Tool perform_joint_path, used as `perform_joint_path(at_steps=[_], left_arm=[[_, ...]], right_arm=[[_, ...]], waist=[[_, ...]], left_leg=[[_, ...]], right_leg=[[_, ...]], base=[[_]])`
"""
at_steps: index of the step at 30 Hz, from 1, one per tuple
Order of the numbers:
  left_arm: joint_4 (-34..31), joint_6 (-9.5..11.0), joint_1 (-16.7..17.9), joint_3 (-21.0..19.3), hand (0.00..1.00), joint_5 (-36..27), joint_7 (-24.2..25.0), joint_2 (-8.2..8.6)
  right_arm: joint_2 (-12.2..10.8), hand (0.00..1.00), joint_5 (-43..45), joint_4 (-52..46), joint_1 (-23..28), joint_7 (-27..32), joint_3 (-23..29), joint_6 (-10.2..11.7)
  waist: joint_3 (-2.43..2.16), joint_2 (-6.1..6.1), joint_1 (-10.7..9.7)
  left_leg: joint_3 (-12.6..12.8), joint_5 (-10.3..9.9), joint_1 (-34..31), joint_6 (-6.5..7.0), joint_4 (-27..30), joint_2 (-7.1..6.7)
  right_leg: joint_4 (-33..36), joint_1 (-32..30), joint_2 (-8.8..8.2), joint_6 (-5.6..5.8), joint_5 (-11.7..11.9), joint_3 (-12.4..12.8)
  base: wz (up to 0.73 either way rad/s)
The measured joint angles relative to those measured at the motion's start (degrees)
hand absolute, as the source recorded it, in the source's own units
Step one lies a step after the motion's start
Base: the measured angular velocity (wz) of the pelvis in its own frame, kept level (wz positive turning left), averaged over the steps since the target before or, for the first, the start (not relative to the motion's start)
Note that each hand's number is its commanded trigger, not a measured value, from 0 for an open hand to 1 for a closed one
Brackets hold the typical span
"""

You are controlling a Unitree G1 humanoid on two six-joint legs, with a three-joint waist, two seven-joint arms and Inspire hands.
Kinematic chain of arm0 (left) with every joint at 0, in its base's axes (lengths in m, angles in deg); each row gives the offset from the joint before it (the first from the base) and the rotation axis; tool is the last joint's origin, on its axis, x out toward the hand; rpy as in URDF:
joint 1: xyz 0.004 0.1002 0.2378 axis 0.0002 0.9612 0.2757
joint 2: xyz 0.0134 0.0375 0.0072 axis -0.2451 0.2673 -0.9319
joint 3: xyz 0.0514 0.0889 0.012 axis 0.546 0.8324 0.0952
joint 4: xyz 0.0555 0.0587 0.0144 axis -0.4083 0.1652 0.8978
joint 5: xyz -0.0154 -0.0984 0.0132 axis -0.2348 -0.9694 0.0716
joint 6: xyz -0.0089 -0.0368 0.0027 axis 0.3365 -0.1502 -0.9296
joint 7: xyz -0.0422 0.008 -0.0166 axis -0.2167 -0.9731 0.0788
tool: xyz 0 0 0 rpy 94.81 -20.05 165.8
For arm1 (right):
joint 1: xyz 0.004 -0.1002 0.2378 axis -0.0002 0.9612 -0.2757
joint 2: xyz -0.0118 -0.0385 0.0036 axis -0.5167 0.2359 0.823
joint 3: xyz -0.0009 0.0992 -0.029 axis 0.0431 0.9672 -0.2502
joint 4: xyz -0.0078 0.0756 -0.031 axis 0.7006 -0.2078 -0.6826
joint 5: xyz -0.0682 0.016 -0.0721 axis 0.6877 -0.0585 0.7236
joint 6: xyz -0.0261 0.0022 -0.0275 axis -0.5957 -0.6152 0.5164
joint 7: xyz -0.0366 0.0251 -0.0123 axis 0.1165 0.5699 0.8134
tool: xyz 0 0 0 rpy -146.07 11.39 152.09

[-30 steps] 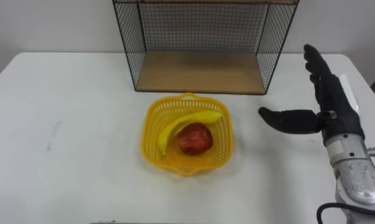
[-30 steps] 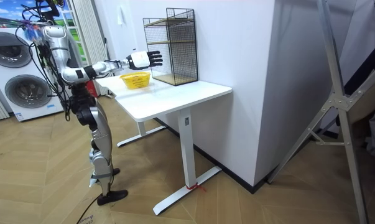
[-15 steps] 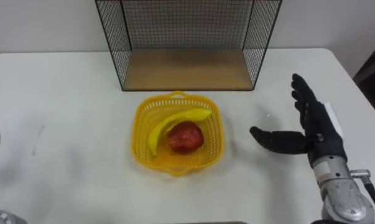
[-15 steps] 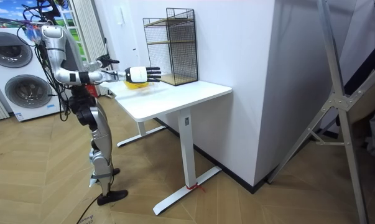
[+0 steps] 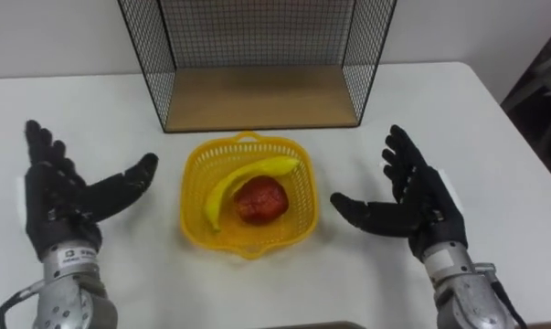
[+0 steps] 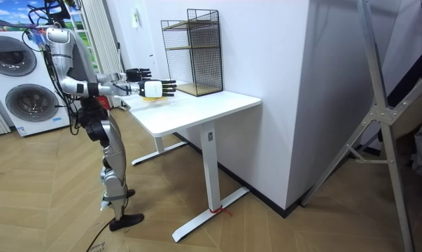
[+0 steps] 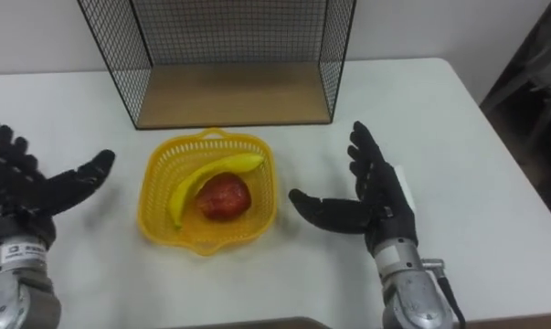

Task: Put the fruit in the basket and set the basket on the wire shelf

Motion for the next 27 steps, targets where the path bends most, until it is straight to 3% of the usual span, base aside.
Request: perform_joint_path(at_steps=[4,9,14,21,27], left_arm=[[3.67,-0.45,0.01,2.97,0.0,-5.17,3.95,0.14],[6.44,-0.87,0.28,5.56,0.0,-10.79,10.23,0.58],[6.71,-0.87,0.26,6.91,0.0,-13.51,14.1,0.99],[10.15,-0.55,0.04,8.42,0.0,-15.7,18.2,1.93],[11.41,-0.31,-0.45,8.6,0.0,-15.67,20.17,2.09]], right_arm=[[-0.03,0.0,-3.28,2.41,-0.36,-0.02,-0.54,-0.01],[-2.22,0.0,-15.85,5.22,-0.32,-2.87,-1.11,0.0],[-2.28,0.0,-25.01,5.23,-0.34,-5.49,-4.16,0.0],[-2.21,0.0,-31.33,6.51,-1.88,-7.62,-8.32,0.04],[-2.17,0.0,-31.65,8.0,-3.26,-9.16,-10.45,0.03]], waist=[[0.05,-0.02,-0.06],[0.18,-0.02,-0.27],[0.34,0.22,-0.38],[0.61,0.18,-0.14],[0.64,0.06,0.08]], left_leg=[[0.05,0.0,-0.11,0.0,0.12,0.0],[0.19,-0.01,-0.38,-0.01,0.78,0.02],[0.18,-0.01,-0.43,-0.01,0.81,0.03],[0.42,-0.01,-0.96,-0.01,1.06,0.03],[0.44,-0.01,-1.07,-0.01,1.14,0.02]], right_leg=[[-0.01,-0.08,0.01,0.01,0.0,0.1],[-0.11,-0.09,0.02,0.02,-0.01,0.1],[-0.06,-0.1,0.05,0.02,-0.01,0.31],[0.76,-1.0,0.05,-0.03,-0.12,0.66],[0.75,-1.01,0.04,-0.03,-0.13,0.65]], base=[[0.0],[0.0],[0.0],[-0.01],[0.0]])
